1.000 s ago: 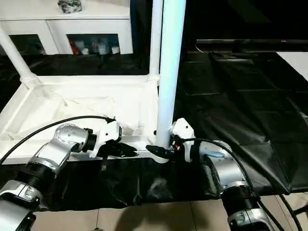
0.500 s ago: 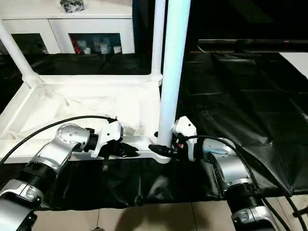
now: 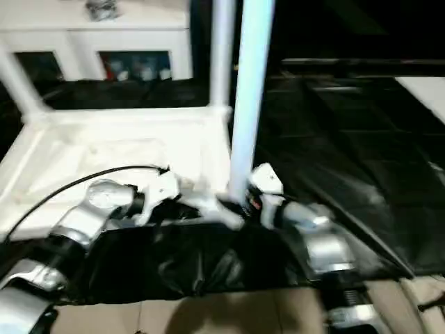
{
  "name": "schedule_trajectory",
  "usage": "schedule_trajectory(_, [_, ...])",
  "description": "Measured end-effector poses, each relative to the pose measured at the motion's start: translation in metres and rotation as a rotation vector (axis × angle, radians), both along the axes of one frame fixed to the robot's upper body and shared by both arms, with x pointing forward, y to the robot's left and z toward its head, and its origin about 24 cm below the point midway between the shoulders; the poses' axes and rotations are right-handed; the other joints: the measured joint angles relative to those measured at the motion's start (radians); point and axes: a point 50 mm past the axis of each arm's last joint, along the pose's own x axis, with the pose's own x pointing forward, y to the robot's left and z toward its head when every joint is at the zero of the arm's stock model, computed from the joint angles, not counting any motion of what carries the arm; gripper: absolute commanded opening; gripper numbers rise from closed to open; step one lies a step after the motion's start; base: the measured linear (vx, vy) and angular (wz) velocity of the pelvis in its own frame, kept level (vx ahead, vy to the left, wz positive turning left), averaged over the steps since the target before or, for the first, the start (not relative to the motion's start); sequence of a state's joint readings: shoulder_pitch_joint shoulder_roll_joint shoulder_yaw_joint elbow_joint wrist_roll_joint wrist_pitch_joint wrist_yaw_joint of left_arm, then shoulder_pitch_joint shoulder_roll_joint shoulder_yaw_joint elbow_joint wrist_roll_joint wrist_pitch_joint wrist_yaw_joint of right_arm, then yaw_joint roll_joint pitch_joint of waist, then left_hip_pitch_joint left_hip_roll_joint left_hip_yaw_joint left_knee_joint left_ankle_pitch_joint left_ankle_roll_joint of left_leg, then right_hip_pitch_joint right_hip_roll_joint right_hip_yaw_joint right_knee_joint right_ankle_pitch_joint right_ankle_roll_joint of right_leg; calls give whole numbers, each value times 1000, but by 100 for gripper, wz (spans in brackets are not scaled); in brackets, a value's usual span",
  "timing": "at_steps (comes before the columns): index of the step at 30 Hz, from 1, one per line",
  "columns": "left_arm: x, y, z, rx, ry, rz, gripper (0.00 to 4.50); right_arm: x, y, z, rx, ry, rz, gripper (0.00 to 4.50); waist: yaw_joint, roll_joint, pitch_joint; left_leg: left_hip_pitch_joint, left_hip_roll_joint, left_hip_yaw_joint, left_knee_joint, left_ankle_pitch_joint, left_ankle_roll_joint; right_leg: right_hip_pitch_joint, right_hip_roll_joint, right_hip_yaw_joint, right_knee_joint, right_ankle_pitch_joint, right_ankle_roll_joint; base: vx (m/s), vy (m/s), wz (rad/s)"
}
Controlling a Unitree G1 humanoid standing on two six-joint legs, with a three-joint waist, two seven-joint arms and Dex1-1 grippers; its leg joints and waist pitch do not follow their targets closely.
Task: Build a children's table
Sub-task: Rotate leg to tighten
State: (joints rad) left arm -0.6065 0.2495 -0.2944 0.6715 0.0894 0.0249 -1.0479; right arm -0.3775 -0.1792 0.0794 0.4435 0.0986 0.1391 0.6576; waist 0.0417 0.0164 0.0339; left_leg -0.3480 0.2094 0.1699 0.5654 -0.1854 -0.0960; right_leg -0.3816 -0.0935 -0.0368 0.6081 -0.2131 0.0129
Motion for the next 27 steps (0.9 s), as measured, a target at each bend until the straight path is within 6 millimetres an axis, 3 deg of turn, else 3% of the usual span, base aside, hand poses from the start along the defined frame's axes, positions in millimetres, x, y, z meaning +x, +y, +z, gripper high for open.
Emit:
schedule_trajectory(3, [10, -11, 0, 5, -8, 94, 0, 20, 16, 1, -30, -14, -204, 198, -14, 2, 0, 0, -1, -3, -1, 0, 0, -2, 0, 0, -3, 0, 0, -19, 1, -2])
schedule_trajectory(6, [14, -18, 0, 4, -17, 124, 0, 28, 20, 2, -33, -18, -293, 198, -15, 7, 0, -2, -2, -4, -4, 0, 0, -3, 0, -1, -9, 0, 0, 0, 0, 0])
schedule_trajectory(7, [14, -19, 0, 4, -19, 125, 0, 29, 20, 1, -31, -17, -299, 253, -14, 7, 0, -2, -2, -3, -5, 0, 0, -2, 0, -1, -10, 0, 0, 0, 0, 0])
schedule_trajectory(11, [14, -19, 2, -1, -21, 115, 0, 28, 21, 3, -11, -18, -283, 286, -13, 5, 0, -3, -1, -1, -4, 0, 0, -2, 0, -1, -12, 11, -1, 0, 0, 0])
schedule_trajectory(21, [2, -9, 5, -41, 2, -26, 0, 5, -9, 7, -55, -40, 105, 369, 1, 3, 0, -6, 0, 1, -7, 0, 8, -3, 1, -4, -14, 8, -1, 17, 0, 0])
schedule_trajectory(22, [0, -7, 5, -39, 5, -42, 0, 2, -12, 8, -65, -33, 150, 394, 4, 3, 0, -6, 0, 1, -7, 0, 8, -3, 1, -5, -14, 8, -1, 0, 0, 0])
schedule_trajectory(27, [-4, 3, 6, -27, 18, -101, 0, -8, -28, 10, -63, 31, 316, 394, 17, 3, 0, -5, 1, 1, -3, -1, 6, -3, 1, -4, -12, 8, -1, 0, 0, 0])
